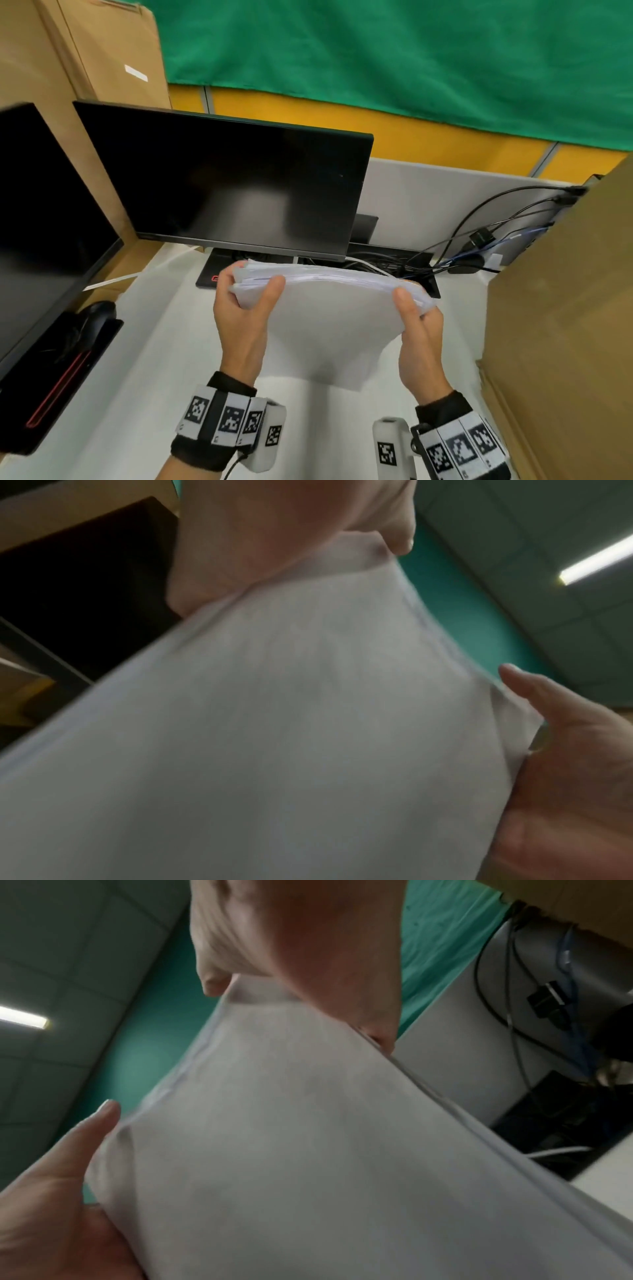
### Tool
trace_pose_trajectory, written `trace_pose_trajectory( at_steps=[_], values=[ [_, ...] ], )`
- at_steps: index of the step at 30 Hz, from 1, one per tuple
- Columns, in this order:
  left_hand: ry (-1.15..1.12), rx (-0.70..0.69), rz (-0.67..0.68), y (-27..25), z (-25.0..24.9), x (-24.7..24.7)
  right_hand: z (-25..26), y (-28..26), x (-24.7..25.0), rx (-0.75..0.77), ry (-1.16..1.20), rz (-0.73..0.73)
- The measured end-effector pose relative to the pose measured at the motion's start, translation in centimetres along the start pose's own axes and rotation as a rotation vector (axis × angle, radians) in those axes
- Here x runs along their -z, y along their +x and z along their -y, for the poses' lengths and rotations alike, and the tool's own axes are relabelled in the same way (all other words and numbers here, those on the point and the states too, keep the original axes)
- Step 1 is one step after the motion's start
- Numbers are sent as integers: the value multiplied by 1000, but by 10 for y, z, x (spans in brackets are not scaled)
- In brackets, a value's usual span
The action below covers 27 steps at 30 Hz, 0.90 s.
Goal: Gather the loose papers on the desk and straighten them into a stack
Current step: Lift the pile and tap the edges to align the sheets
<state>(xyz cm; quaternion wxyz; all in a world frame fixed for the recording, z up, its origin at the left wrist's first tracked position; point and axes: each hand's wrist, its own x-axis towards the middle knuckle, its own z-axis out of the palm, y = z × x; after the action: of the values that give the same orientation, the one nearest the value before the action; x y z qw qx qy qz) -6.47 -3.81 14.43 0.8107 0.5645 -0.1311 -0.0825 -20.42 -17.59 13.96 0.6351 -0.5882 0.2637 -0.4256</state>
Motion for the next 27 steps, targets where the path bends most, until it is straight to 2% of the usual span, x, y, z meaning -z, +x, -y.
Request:
trace_pose_trajectory(
  at_steps=[5, 12, 17, 20, 22, 23, 24, 26, 27],
  values=[
    [-29, 6, -137, 6, -22, -19, 18, 9, -11, 12, -11, -142],
    [-34, -8, -213, 16, -15, -20, 21, 12, -17, 33, 14, -163],
    [48, -35, -239, 19, -16, -26, 18, 9, -13, 102, -53, -22],
    [48, -1, -262, 23, -18, -24, 15, 10, 1, 105, -290, 175],
    [90, -22, -230, 25, -21, -20, 15, 13, 5, 136, -409, 231],
    [192, -96, -186, 24, -24, -16, 16, 15, 6, 160, -448, 230],
    [394, -230, -129, 23, -28, -12, 18, 16, 4, 185, -479, 231],
    [1036, -536, 45, 19, -38, -4, 26, 17, -4, 273, -550, 245],
    [1320, -643, 154, 18, -42, -2, 31, 18, -9, 334, -584, 260]
  ],
)
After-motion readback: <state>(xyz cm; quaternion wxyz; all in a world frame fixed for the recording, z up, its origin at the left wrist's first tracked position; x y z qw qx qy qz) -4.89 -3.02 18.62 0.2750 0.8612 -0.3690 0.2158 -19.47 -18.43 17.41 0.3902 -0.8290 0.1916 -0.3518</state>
